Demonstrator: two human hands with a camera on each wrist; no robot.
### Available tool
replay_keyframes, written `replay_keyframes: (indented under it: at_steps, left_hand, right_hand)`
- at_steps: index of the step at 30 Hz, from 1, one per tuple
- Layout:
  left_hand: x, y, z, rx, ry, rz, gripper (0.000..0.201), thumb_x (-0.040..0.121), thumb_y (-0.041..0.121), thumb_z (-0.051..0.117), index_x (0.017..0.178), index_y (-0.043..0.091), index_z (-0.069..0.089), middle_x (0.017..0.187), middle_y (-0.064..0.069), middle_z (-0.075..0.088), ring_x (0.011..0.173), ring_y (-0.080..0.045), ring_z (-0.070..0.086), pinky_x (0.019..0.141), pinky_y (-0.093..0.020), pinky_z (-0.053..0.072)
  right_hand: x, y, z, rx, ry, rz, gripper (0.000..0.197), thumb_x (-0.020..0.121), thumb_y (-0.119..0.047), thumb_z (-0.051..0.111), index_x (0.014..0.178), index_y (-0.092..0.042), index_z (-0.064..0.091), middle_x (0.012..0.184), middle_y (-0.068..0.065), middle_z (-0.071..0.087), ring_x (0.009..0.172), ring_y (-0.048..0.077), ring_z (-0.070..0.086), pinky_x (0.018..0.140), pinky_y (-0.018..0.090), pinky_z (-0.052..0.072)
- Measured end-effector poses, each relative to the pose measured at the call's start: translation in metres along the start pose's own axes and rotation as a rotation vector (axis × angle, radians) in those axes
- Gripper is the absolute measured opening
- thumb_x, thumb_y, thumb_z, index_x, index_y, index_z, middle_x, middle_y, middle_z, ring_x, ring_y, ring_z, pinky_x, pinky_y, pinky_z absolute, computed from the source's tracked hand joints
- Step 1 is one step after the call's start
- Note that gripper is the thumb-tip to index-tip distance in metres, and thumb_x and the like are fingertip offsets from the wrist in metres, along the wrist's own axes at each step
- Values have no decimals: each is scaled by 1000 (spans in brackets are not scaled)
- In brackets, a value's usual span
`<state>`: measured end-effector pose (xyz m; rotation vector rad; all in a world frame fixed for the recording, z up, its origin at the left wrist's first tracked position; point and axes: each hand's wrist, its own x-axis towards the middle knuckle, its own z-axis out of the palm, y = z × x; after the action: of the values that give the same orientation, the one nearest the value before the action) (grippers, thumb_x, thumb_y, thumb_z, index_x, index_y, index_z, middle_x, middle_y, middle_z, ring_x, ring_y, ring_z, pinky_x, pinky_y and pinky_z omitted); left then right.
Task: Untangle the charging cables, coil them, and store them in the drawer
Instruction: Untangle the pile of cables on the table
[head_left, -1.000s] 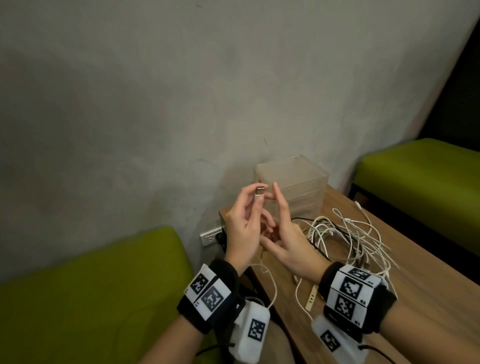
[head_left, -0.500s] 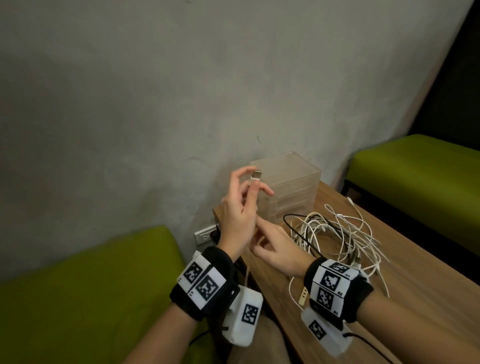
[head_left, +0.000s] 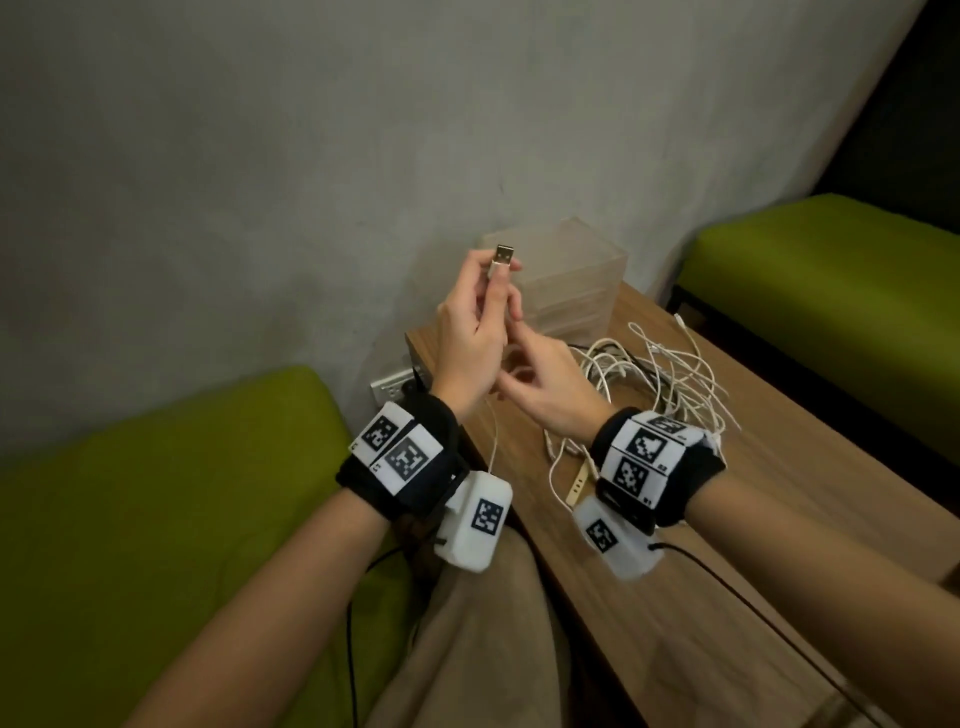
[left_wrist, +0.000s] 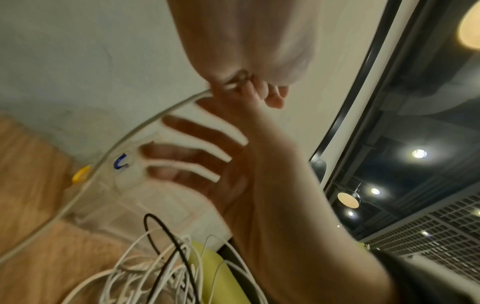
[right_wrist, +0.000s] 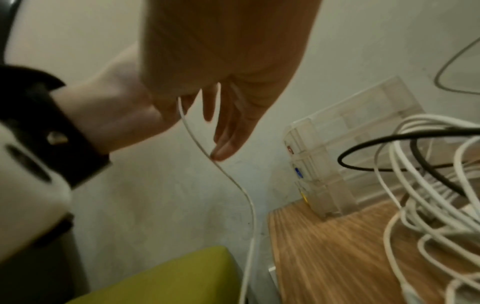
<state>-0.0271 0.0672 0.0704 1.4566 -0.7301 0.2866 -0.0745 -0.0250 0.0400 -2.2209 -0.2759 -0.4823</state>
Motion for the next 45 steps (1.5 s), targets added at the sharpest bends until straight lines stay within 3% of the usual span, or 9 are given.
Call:
replay_keyframes:
  at_steps: [3, 9, 16, 20, 23, 27, 31, 37, 45]
  left_hand:
    - [-9, -10, 5, 31, -10, 8, 14, 97, 17, 39, 97, 18, 53, 62, 5, 47, 56, -3, 46, 59, -22, 41]
    - [7, -12, -6, 71, 218, 5, 15, 96, 18, 37, 89, 19, 51, 62, 10, 47, 55, 1, 47, 59, -17, 37]
    - [-22, -41, 10, 86, 90, -186, 16, 98, 13, 35, 89, 14, 49, 63, 7, 48, 48, 1, 44, 54, -17, 36]
    - [-43, -46, 29, 111, -37, -248, 17, 99, 16, 35, 90, 12, 48, 59, 4, 54, 48, 2, 47, 58, -23, 36]
    - [-53, -46, 42, 204, -143, -269, 20, 98, 18, 38, 88, 8, 52, 62, 5, 58, 55, 2, 53, 62, -27, 38]
    - [-57, -50, 48, 364, -259, -373, 23, 93, 26, 51, 93, 4, 59, 81, -4, 61, 77, -19, 55, 60, -22, 28]
    - [-69, -55, 49, 439, -392, -504, 26, 90, 33, 55, 88, 8, 62, 77, -1, 59, 71, -15, 54, 54, -21, 28]
    - [-77, -58, 64, 380, -497, -426, 23, 95, 23, 46, 97, 7, 62, 82, -4, 60, 77, -15, 53, 67, -26, 34]
    - [-88, -58, 62, 188, -502, -376, 22, 96, 18, 43, 93, 8, 63, 65, 6, 58, 55, 3, 50, 57, -14, 38]
  right_hand:
    - [-7, 1, 8, -8, 70, 58, 26, 87, -6, 54, 113, -1, 56, 93, 14, 69, 79, 23, 66, 74, 37, 53]
    - [-30, 16, 23, -306, -555, 121, 14, 89, -10, 55, 97, -4, 65, 90, 12, 68, 82, 20, 61, 73, 26, 46]
    - [-9, 45, -56, -514, 167, 351, 12, 85, -18, 56, 91, -8, 60, 87, 10, 64, 78, 22, 57, 66, 29, 41]
    - [-26, 52, -66, -748, -321, 668, 46, 91, -49, 46, 82, -6, 58, 84, 13, 59, 81, 29, 57, 67, 31, 41]
    - [-44, 52, -50, -555, -598, 640, 41, 97, -35, 44, 93, 2, 61, 87, 17, 66, 81, 28, 62, 71, 30, 45]
    - [-42, 50, -45, -286, -611, 667, 23, 91, -24, 57, 74, -9, 59, 61, 3, 66, 51, 9, 62, 62, 20, 51]
    - [-43, 47, -59, -479, -305, 495, 7, 81, -14, 67, 83, -10, 62, 80, 3, 62, 66, 11, 57, 54, 11, 39]
    - [-80, 35, -55, -678, -1028, 604, 15, 73, -16, 72, 88, -13, 70, 82, 6, 70, 77, 19, 65, 71, 30, 56]
    - [-86, 42, -40, -901, -1009, 455, 23, 76, -21, 71, 93, -7, 64, 86, 11, 62, 76, 24, 55, 70, 33, 50]
